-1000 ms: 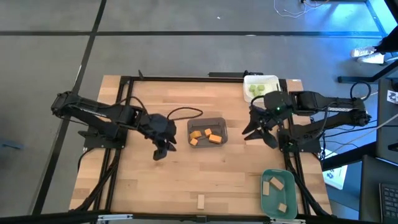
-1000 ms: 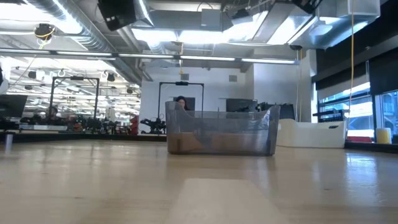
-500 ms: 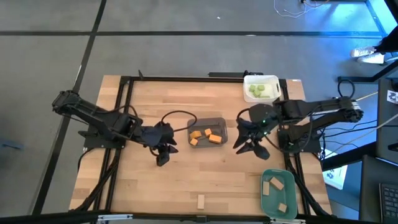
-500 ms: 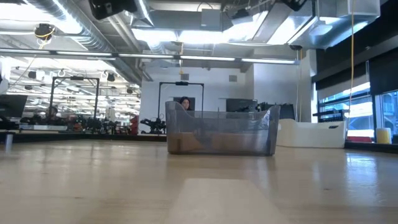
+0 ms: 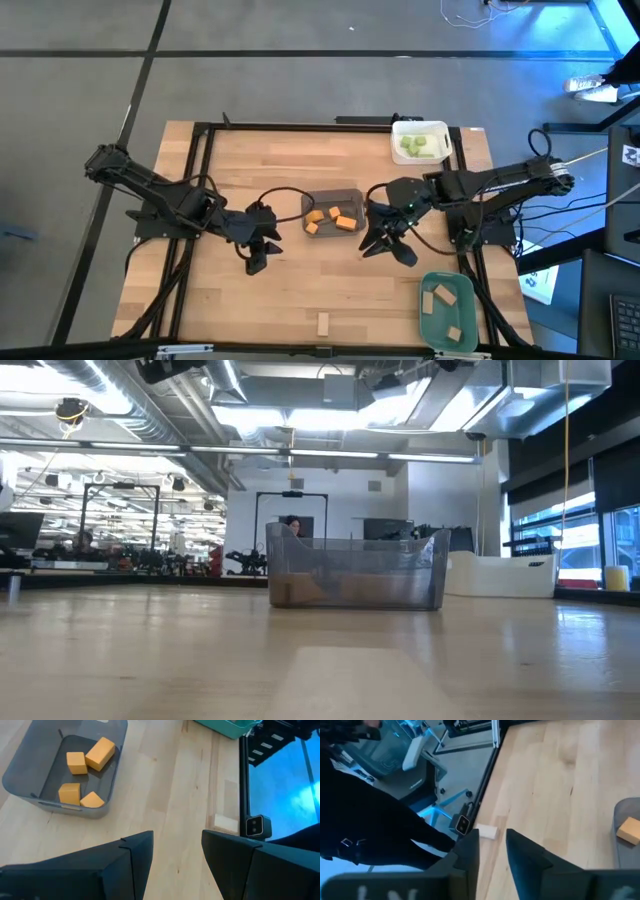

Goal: Sort & place blocks by color
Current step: Put the brown block in the blue bin

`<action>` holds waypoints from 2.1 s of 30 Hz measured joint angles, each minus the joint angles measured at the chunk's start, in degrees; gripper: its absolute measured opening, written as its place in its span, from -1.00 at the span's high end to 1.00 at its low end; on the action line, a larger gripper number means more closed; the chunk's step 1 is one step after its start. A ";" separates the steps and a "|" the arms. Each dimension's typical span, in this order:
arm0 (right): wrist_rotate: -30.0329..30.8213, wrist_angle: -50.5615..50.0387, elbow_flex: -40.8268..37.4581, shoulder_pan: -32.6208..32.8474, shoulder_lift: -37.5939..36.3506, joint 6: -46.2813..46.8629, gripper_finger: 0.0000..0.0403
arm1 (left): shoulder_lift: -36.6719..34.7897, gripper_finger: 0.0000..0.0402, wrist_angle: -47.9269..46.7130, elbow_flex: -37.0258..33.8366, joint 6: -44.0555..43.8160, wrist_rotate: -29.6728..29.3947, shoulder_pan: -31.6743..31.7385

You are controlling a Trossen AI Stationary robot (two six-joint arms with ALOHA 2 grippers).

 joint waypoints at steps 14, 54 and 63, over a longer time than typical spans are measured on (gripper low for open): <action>0.23 0.30 0.00 -0.02 0.23 -10.62 0.30 | 0.27 0.20 4.26 0.02 8.71 -0.25 -2.86; 20.82 -19.15 8.98 9.85 2.57 -18.43 0.31 | 25.27 0.20 -29.21 35.01 44.63 4.33 0.89; 21.24 -29.85 20.09 11.63 16.26 -21.34 0.31 | 25.03 0.20 -30.35 35.01 43.03 4.33 0.87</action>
